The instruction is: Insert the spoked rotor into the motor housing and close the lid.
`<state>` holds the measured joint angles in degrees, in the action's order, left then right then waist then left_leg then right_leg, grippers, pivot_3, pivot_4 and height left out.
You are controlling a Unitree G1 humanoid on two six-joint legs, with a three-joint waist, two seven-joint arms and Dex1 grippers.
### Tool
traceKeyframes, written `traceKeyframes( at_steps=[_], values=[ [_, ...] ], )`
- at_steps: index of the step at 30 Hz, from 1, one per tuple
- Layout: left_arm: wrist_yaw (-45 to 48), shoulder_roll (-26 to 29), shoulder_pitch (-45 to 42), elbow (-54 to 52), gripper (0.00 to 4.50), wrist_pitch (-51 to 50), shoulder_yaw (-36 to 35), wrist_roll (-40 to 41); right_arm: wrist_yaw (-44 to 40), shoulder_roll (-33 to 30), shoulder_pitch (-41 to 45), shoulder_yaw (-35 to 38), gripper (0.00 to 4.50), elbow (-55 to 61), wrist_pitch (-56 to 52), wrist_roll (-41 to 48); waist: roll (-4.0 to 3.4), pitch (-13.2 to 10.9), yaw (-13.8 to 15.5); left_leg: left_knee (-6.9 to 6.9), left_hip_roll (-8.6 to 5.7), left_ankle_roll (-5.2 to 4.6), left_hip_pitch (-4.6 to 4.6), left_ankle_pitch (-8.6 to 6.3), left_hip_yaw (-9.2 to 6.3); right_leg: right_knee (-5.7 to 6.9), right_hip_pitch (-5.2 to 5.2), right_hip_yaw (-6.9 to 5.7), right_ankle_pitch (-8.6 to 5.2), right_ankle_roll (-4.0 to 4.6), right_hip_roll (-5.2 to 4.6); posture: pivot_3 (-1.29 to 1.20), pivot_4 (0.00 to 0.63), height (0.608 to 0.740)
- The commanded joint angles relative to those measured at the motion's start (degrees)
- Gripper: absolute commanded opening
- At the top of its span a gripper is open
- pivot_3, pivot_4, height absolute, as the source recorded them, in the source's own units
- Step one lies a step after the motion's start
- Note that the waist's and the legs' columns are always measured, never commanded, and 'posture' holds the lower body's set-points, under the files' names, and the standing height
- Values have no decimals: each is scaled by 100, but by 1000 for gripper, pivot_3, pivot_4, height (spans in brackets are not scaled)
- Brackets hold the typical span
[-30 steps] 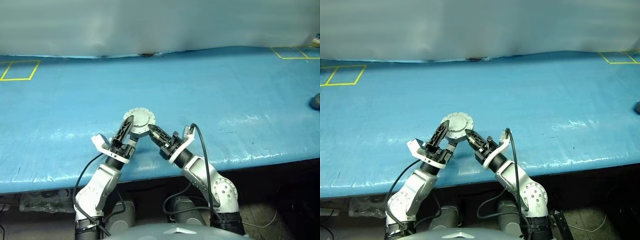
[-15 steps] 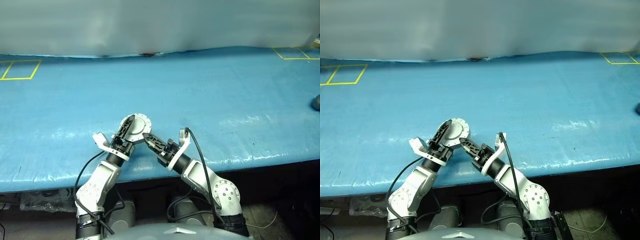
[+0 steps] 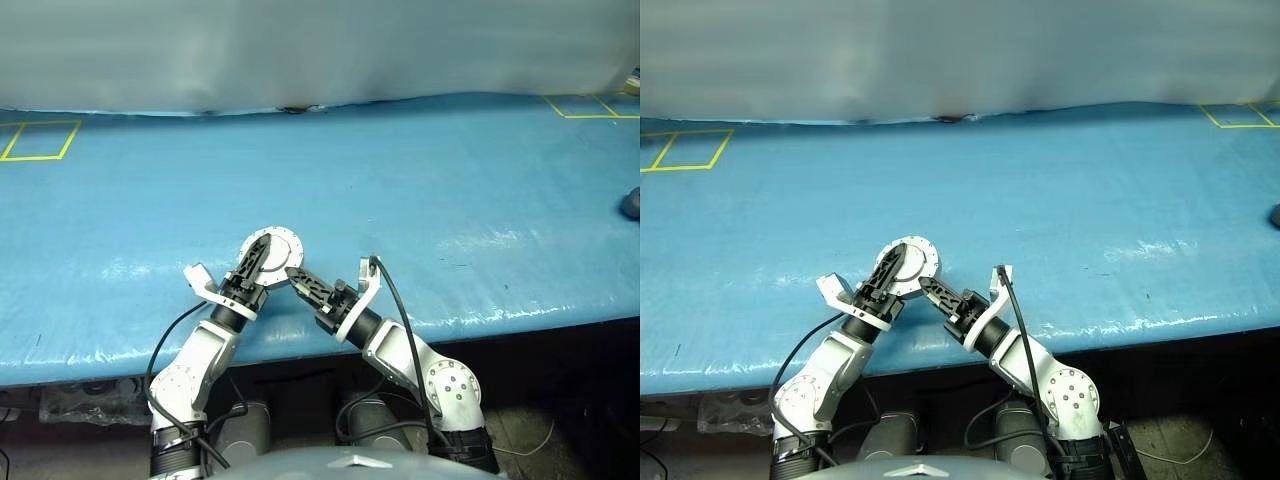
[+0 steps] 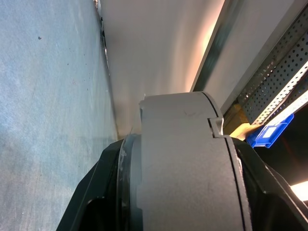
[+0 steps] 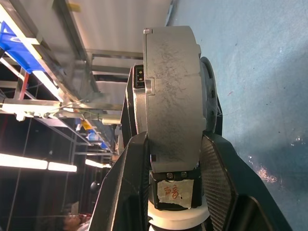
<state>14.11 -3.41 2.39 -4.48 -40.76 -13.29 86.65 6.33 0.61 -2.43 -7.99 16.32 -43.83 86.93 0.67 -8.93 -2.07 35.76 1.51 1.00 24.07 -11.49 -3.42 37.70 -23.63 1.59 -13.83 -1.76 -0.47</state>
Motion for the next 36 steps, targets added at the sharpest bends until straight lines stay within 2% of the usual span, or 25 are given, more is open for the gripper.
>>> traceKeyframes(
  at_steps=[1,9,19,20,25,29,36],
  values=[
    [61,1,-62,-107,2460,-113,70,-27,-245,209,102,-54,1153,321,18,130,0,0,0,0,0,0,0,0,0,0,0,0,0,0,0,0,150,740],
    [31,-14,-70,-171,2460,-65,50,-57,-419,311,77,35,1153,332,81,-97,0,0,0,0,0,0,0,0,0,0,0,0,0,0,0,0,150,740],
    [-58,-105,-97,-257,2459,47,-10,-130,-359,296,-24,193,4354,348,70,-116,0,0,0,0,-1,0,1,0,0,0,0,0,0,0,-1,0,150,740],
    [-74,-120,-102,-268,2459,75,-20,-145,-339,291,-39,219,4489,352,83,-117,0,0,0,0,-1,0,1,0,0,0,0,0,0,0,-1,0,150,740],
    [-155,-173,-211,-294,2459,309,-111,-259,-306,261,-105,354,4500,431,160,-144,0,0,-1,0,0,0,1,0,0,-1,-1,0,0,0,-1,0,150,740],
    [-299,-177,-380,-226,2459,552,-222,-391,-338,158,-122,366,4500,538,266,-555,1,0,3,0,1,0,1,0,-1,0,-1,-1,0,0,0,0,150,740],
    [-563,-132,-878,166,2459,1083,-611,-676,-1279,-636,-26,-444,4500,1040,713,-2785,1,0,10,0,-4,0,1,0,0,-4,2,-1,2,-3,0,0,150,740]
  ],
)
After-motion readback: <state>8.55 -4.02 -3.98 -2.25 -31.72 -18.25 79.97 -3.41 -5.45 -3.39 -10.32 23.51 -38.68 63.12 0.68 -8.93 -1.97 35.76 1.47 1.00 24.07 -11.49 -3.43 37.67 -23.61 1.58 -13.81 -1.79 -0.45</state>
